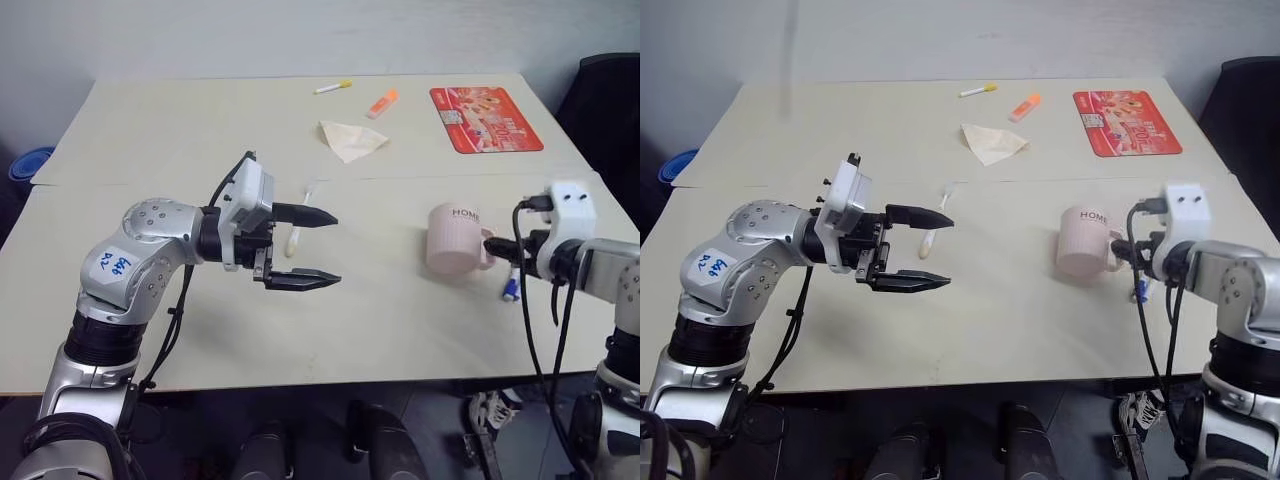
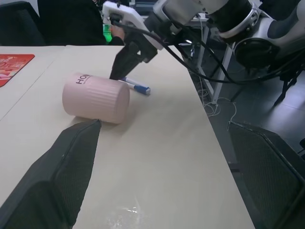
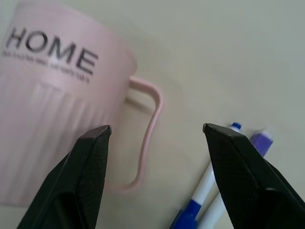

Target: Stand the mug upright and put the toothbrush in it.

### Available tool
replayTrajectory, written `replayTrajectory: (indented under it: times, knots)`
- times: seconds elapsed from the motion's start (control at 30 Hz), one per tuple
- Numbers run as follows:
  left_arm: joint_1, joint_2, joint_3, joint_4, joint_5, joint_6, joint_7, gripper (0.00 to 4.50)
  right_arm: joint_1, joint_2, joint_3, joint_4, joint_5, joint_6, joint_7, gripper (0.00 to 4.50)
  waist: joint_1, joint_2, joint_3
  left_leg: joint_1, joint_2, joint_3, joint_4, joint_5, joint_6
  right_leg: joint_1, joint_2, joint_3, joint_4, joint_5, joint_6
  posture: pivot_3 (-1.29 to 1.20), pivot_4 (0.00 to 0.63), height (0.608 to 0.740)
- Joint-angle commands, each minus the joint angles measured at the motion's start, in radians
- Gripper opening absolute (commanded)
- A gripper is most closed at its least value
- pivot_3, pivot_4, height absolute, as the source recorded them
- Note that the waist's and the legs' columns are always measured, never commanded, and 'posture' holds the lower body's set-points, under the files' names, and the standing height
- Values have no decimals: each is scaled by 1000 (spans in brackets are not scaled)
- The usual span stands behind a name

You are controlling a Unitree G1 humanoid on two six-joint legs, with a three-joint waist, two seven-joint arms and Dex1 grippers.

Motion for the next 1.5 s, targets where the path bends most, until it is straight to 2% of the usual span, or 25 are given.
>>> replayTrajectory:
  times: [0.03,0.43,0.7,0.73,0.77,1.0,1.03,1.17,1.3,1.43,1.5]
  knots:
    - [-6,6,25,-21,3,-20,0,4500,-3,-13,-12,35,-14,-39,6,3211,0,0,0,0,0,0,0,0,0,0,0,0,0,0,0,0,150,740]
    - [-23,21,23,-15,8,-25,-16,4500,-14,53,47,247,-27,-182,23,3211,-1,0,0,0,0,0,0,0,0,0,0,0,0,0,0,0,150,740]
    - [-17,28,28,-20,7,-24,-13,4500,-23,51,136,261,-30,-235,64,3211,-2,0,0,0,1,0,0,0,0,0,0,0,0,0,0,0,150,740]
    - [-15,28,28,-20,8,-25,-11,4500,-24,48,142,263,-31,-241,68,2834,-2,0,0,0,1,0,1,0,0,0,0,0,0,0,0,0,150,740]
    - [-15,28,28,-20,8,-25,-10,4500,-26,46,146,265,-33,-246,70,2654,-2,0,0,0,1,0,1,0,0,0,0,0,1,0,0,0,150,740]
    - [-15,30,28,-16,8,-26,-9,4500,-33,43,142,255,-27,-254,79,229,-1,0,0,0,0,0,1,0,0,0,0,0,1,0,0,0,150,740]
    - [-17,32,28,-11,10,-27,-11,4500,-36,49,133,250,-23,-250,76,39,-1,0,0,0,1,0,1,0,0,0,0,0,1,0,0,0,150,740]
    - [-22,42,35,-2,11,-22,-13,4500,-40,84,124,213,-2,-254,75,39,-1,0,0,0,1,0,1,0,0,0,0,0,1,0,0,0,150,740]
    - [0,73,72,-18,-1,4,8,4500,-61,240,107,152,16,-345,27,39,-11,0,0,0,1,1,1,0,0,0,1,0,1,0,0,0,150,740]
    - [52,114,156,-56,-49,74,57,4500,-29,425,157,172,-25,-605,-13,39,-24,0,0,0,2,0,0,0,-1,-1,1,0,2,0,0,0,150,740]
    - [78,142,183,-76,-53,90,62,4500,-11,480,189,206,-69,-763,-20,39,-26,0,0,0,2,0,0,0,-1,-1,0,0,1,0,0,0,150,740]
